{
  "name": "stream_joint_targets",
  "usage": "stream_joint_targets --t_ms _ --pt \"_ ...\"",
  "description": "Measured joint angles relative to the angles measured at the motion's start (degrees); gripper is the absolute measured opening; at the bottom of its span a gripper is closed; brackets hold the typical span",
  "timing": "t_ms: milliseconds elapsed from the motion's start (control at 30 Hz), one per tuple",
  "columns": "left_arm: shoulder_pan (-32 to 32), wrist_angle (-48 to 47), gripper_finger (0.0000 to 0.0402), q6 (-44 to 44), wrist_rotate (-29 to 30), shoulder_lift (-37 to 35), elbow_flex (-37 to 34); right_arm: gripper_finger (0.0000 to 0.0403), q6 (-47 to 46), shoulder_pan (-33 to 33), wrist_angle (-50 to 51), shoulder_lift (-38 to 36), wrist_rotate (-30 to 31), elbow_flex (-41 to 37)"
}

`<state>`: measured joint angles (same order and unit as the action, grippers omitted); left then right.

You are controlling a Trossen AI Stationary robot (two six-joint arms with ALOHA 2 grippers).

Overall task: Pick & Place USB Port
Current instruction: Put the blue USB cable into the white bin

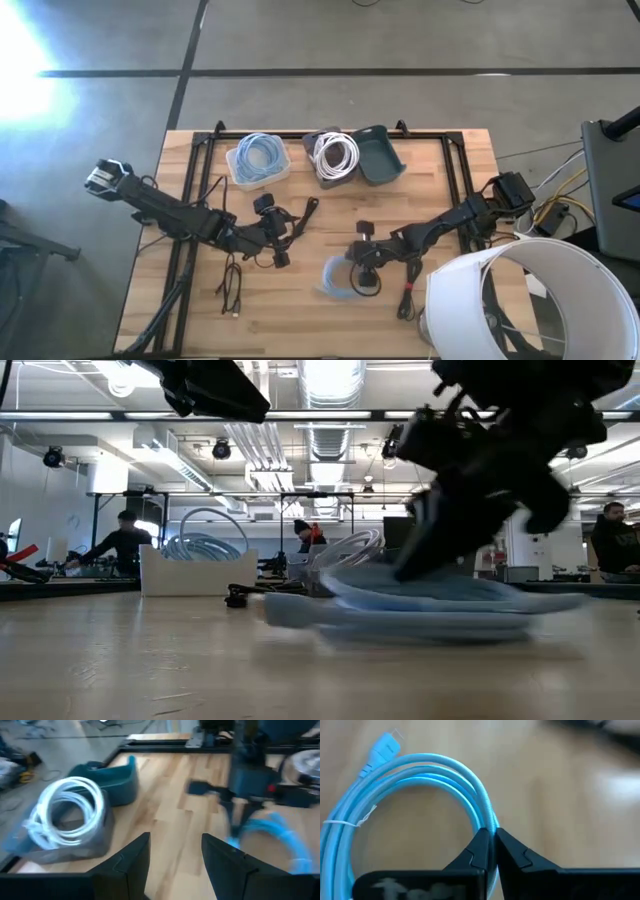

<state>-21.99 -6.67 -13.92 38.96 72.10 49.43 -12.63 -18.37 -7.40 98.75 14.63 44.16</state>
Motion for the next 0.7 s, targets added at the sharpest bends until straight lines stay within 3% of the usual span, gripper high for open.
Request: stream_joint_targets --t_ms 200,700 --pt "0.6 3.2 0.0181 -2.4 -3.6 2.2 0.0 0.0014 6.5 0.6 -0.2 0.0 18.0 4.0" --pt "2.9 6.3 0.0181 -6.1 -4.6 16.5 1.6 0.0013 12.9 1.8 -0.1 0.0 18.6 11.8"
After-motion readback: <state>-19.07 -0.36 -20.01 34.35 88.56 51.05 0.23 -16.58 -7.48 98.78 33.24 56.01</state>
